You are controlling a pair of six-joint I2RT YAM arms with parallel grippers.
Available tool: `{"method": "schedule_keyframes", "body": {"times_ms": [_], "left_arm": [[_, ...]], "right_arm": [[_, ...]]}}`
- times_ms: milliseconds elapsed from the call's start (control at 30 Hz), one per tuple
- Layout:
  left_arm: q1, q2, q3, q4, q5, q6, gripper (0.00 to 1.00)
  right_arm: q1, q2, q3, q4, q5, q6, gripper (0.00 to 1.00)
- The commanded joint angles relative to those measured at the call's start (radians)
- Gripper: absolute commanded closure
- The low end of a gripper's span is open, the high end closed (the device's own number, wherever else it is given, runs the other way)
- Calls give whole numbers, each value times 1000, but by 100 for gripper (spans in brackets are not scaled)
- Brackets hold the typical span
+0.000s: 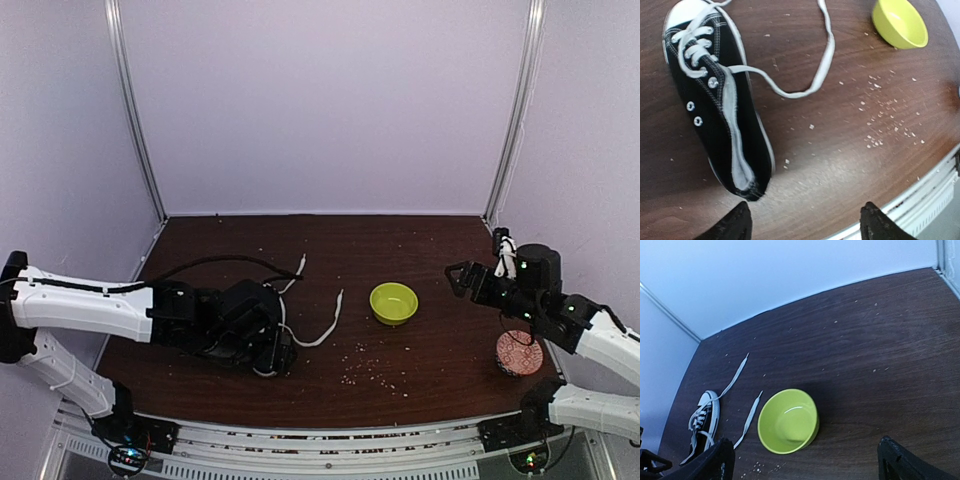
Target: Tie the shoes
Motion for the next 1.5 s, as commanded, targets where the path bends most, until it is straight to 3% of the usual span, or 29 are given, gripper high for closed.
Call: {"method": "schedule_keyframes", "body": {"times_ms": [0, 167, 300, 467, 600, 700, 833, 1000, 1167, 1300, 1467], "left_arm": [[-25, -55, 46, 29, -50, -10, 16], [-22, -177, 100, -65, -274, 108, 3], [59, -239, 220, -214, -388, 233, 2], [320, -285, 242, -171, -230, 391, 2], [470, -224, 315, -199, -252, 512, 2], [595, -161, 350, -148, -96, 633, 2], [766, -124, 316, -59, 107, 638, 2], [803, -270, 138, 163, -16, 696, 2], [805, -328, 112, 142, -141, 775, 2], [806, -305, 143, 95, -85, 779, 2], [806, -269, 167, 95, 39, 786, 2]], "right_arm": [[97, 27, 35, 12, -8, 39, 1], [214, 61, 91, -37, 71, 51, 0], [312, 120, 153, -70, 161, 41, 1], [426, 212, 213, -40, 205, 44, 3], [543, 353, 367, -151, 270, 67, 8], [595, 496, 438, -196, 290, 106, 8], [628, 668, 547, -256, 283, 157, 12], [647, 867, 697, -350, 293, 215, 17], [647, 1068, 862, -457, 298, 312, 23], [633, 1199, 1009, -510, 277, 345, 27], [592, 1277, 1061, -538, 283, 412, 34]]}}
